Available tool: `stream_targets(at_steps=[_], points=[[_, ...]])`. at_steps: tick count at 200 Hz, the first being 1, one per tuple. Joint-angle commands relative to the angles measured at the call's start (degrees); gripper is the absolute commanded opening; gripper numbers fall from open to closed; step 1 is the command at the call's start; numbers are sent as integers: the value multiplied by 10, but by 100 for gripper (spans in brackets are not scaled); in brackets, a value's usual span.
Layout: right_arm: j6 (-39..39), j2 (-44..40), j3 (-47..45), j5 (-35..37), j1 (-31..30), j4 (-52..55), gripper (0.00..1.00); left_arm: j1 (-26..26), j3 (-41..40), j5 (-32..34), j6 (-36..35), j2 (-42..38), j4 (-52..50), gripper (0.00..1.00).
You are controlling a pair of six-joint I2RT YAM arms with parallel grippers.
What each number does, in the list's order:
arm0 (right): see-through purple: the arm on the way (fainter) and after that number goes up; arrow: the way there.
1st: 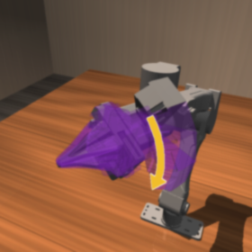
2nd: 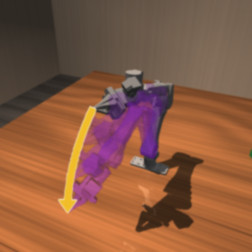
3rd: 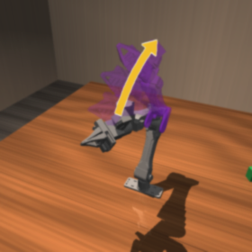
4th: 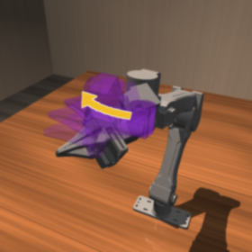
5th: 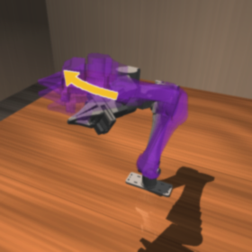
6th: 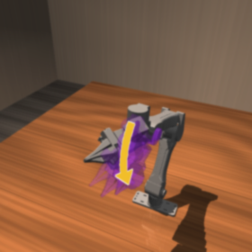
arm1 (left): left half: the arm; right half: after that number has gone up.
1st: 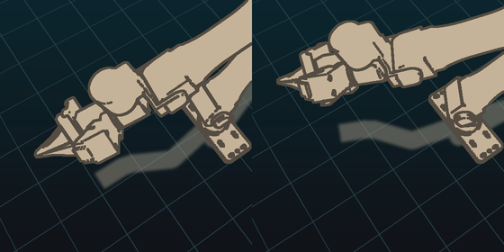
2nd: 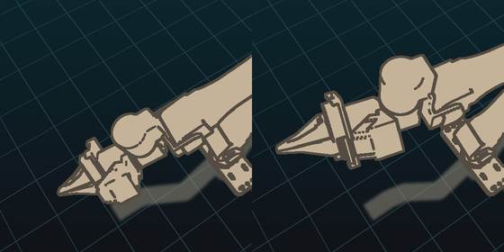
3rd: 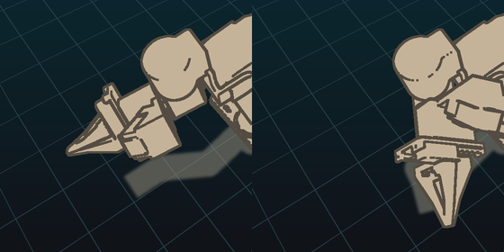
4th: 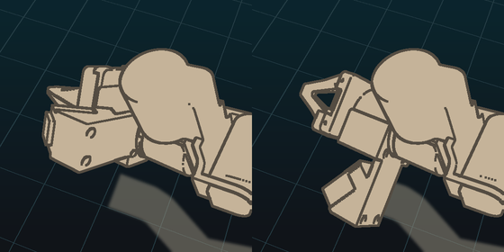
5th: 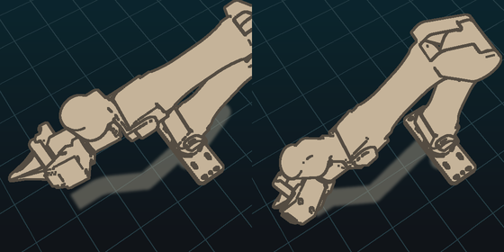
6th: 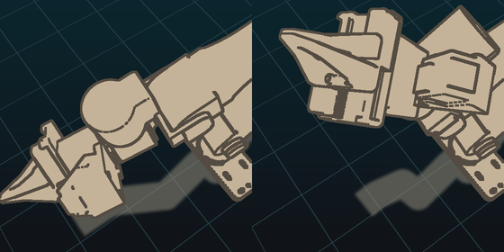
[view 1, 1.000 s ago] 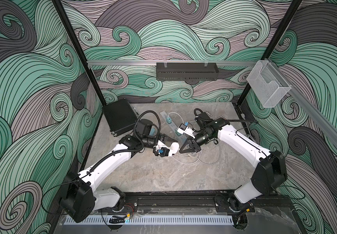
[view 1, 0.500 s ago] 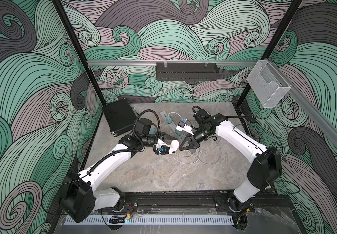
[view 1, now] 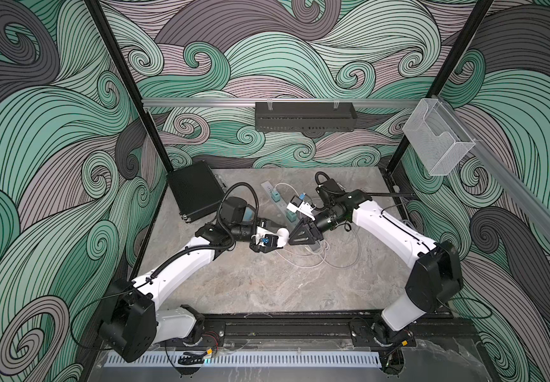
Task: Charge the bluetooth headset
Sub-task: Insert the charging cable into the bluetooth headset, then place the bluetooth headset at the center of the board.
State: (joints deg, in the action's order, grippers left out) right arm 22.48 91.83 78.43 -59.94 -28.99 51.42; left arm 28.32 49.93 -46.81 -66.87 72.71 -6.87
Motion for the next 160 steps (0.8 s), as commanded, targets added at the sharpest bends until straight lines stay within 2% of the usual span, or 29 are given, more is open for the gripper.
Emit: stream_targets(at_steps=[1,15,35,69,96,126,160], points=[[-10,-54,-16,6,14,-7,59,-22,-7,-2,45,9,29,11],[-26,-76,-24,34,27,-13,67,-31,-8,3,74,13,30,12],[-96,-97,-27,97,53,-44,69,-36,-16,19,129,21,31,12],[-181,-121,-34,208,89,-83,70,-37,-63,2,191,33,55,11],[-230,-129,-62,225,121,-126,70,-36,-100,-5,210,59,104,11],[-296,-131,-109,236,156,-181,70,-32,-85,7,223,126,117,11],[-311,-136,-139,242,177,-201,69,-15,-68,41,236,183,140,11]])
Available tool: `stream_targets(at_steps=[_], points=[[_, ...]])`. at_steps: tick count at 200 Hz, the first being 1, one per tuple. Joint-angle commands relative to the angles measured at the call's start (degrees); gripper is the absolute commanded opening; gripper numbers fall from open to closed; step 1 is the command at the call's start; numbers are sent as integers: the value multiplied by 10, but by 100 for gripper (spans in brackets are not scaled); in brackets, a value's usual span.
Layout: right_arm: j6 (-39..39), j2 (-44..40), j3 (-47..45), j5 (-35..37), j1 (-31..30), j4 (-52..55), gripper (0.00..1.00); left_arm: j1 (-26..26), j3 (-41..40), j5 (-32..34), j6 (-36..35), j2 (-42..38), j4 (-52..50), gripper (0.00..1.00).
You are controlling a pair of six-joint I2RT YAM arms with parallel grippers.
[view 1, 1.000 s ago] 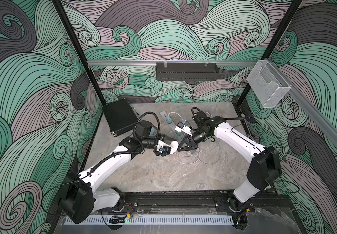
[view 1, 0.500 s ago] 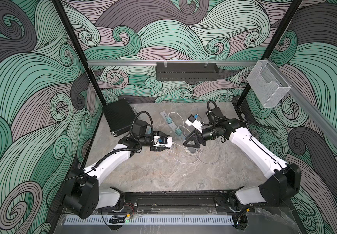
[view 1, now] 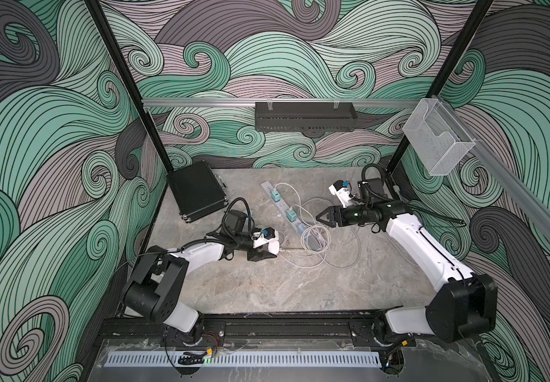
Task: Charge the bluetooth headset
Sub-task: Place the bluetooth headset at the center of the board.
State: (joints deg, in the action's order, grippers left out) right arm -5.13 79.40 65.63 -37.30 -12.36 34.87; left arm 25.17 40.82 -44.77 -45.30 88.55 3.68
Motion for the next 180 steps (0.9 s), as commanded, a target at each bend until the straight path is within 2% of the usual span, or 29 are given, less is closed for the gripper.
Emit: stream_targets(at_steps=[1,47,89,142,180], points=[[-35,-12,-12,16,12,-35,69,17,24,23,21,26,35,12],[-33,-18,-28,11,31,-44,70,54,53,95,15,80,36,11],[-29,-24,-35,11,46,-44,70,78,100,145,1,110,-41,10],[-25,-40,-53,0,73,-44,70,101,138,189,3,141,-93,11],[-25,-51,-65,0,90,-44,70,114,168,192,12,166,-129,15]])
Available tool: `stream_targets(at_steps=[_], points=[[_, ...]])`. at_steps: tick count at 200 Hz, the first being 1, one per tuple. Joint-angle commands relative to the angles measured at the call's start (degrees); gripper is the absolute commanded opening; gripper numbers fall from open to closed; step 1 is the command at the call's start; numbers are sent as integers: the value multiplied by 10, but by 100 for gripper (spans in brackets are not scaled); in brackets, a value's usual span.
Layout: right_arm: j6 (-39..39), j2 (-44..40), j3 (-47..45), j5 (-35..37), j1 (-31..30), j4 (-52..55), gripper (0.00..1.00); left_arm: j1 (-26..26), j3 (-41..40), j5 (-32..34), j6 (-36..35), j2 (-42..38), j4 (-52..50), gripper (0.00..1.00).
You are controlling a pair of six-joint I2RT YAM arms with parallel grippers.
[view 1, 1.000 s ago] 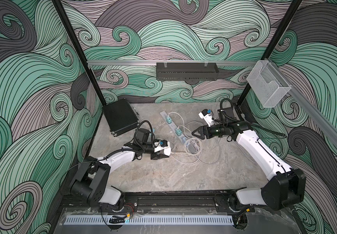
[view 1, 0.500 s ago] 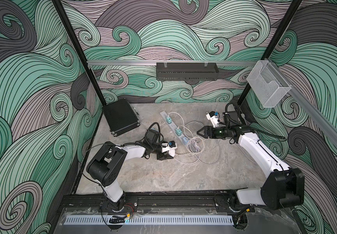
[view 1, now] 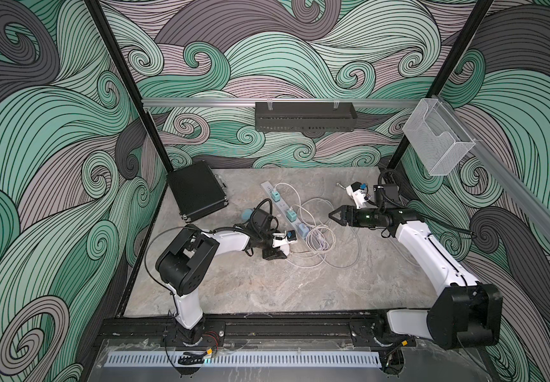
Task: Charge the bluetooth headset
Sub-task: Place the bluetooth headset at the center of the board.
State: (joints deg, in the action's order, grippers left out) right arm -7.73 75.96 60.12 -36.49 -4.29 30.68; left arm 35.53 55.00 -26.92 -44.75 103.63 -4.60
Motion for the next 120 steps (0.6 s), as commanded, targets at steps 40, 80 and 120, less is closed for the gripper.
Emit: stream_targets(at_steps=[40,80,120], points=[[5,-31,-22,1,18,-2,73,15,27,16,42,12,-26,53],[2,-47,-41,30,29,-17,77,10,18,33,58,-25,-20,75],[3,-67,-53,34,36,-36,80,-8,-15,30,55,-95,-34,99]])
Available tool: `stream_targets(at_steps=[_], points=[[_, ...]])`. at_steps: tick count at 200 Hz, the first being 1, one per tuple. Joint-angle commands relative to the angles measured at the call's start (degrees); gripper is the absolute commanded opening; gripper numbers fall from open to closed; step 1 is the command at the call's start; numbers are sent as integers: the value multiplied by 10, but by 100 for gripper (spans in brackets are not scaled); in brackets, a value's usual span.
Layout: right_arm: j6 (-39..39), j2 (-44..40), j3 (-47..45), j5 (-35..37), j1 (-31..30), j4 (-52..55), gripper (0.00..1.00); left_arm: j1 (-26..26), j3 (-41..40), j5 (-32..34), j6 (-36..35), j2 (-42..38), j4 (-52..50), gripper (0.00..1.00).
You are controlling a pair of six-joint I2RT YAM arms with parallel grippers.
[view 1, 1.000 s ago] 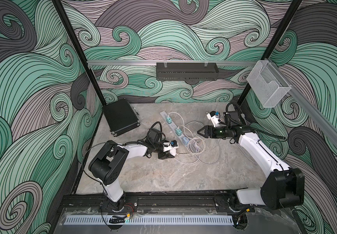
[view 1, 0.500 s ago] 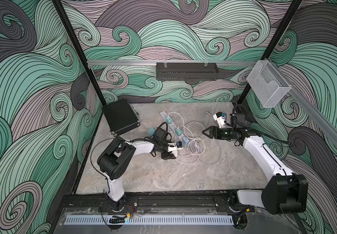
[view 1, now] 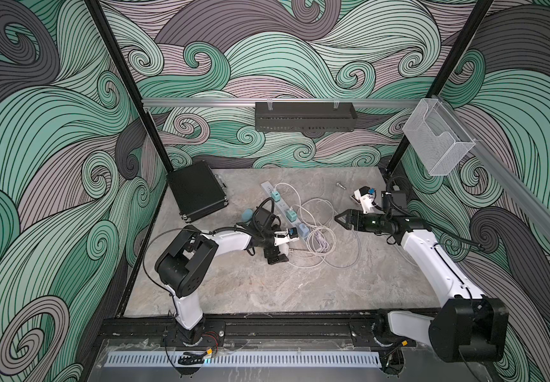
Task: Charge the bluetooth headset
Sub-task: Place the bluetooth headset at the center of the board.
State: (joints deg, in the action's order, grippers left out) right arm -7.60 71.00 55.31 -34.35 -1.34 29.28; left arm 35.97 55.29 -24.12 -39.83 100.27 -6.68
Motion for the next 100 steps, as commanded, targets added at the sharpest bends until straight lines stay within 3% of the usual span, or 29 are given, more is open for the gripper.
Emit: stream_targets(at_steps=[1,31,57,78,100], points=[[1,-18,-5,13,6,-22,80,-12,-20,3,7,-64,-13,99],[1,-33,-18,54,15,-48,80,-36,-69,12,37,-179,-15,99],[13,-67,-66,125,16,-136,81,-67,-115,89,124,-282,28,99],[28,-78,-108,229,17,-198,82,-109,-146,178,190,-331,80,99],[49,-72,-153,351,18,-259,85,-180,-145,232,260,-319,118,96]])
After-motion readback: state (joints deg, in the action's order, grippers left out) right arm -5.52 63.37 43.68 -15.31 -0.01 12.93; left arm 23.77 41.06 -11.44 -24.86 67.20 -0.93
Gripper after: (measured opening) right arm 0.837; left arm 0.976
